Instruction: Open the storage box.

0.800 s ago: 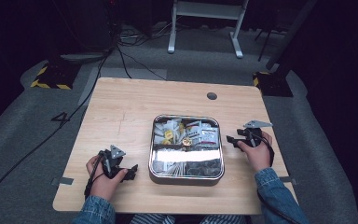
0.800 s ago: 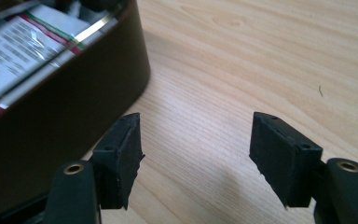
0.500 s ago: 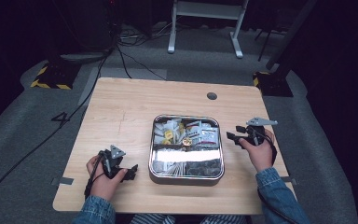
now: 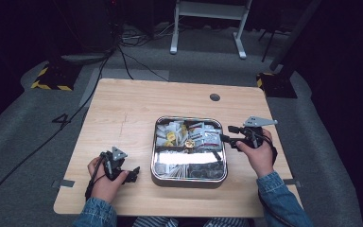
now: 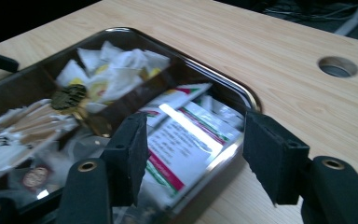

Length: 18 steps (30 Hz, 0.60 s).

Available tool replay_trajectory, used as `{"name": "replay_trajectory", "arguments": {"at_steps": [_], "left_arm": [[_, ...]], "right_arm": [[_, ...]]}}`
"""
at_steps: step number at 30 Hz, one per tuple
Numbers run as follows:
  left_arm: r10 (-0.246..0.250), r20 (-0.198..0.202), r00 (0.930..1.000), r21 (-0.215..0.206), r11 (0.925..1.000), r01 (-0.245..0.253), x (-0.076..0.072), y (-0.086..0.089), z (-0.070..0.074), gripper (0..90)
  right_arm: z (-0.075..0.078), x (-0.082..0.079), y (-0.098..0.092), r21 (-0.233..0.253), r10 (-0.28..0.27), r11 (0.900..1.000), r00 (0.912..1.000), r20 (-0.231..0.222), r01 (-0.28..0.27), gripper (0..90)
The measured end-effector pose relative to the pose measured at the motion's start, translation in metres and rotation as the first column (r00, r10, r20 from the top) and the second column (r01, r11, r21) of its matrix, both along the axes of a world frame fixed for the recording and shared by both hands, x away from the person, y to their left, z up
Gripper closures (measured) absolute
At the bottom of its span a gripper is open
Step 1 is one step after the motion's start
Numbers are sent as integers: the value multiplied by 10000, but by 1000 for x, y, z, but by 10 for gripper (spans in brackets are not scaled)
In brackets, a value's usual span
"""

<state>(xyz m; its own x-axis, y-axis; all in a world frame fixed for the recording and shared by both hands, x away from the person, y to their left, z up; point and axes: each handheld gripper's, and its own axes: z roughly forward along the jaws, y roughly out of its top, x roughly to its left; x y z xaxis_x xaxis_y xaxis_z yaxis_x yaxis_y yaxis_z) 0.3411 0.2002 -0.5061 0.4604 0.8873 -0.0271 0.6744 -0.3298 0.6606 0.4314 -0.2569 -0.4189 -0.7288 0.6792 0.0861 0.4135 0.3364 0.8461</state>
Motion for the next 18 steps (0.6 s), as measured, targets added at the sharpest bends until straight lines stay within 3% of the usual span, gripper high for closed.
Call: {"name": "replay_trajectory", "arguments": {"at_steps": [6,10,14,18], "left_arm": [[-138,33,9999,20,9999,138,-2,2,0,1],[-144,12,9999,-3,9999,144,-2,2,0,1],[-141,16,9999,-2,9999,141,-2,1,0,1],[-81,42,10000,-5,10000,81,-3,1,0,4]], "right_arm": [[10,-5,24,-15,758,9971,9970,139,-758,404],[10,-5,37,228,1123,9934,9937,-33,-1122,397],[7,-6,53,363,1672,9854,9856,-257,-1662,380],[1,-7,73,135,2149,9766,9760,-356,-2146,379]]}}
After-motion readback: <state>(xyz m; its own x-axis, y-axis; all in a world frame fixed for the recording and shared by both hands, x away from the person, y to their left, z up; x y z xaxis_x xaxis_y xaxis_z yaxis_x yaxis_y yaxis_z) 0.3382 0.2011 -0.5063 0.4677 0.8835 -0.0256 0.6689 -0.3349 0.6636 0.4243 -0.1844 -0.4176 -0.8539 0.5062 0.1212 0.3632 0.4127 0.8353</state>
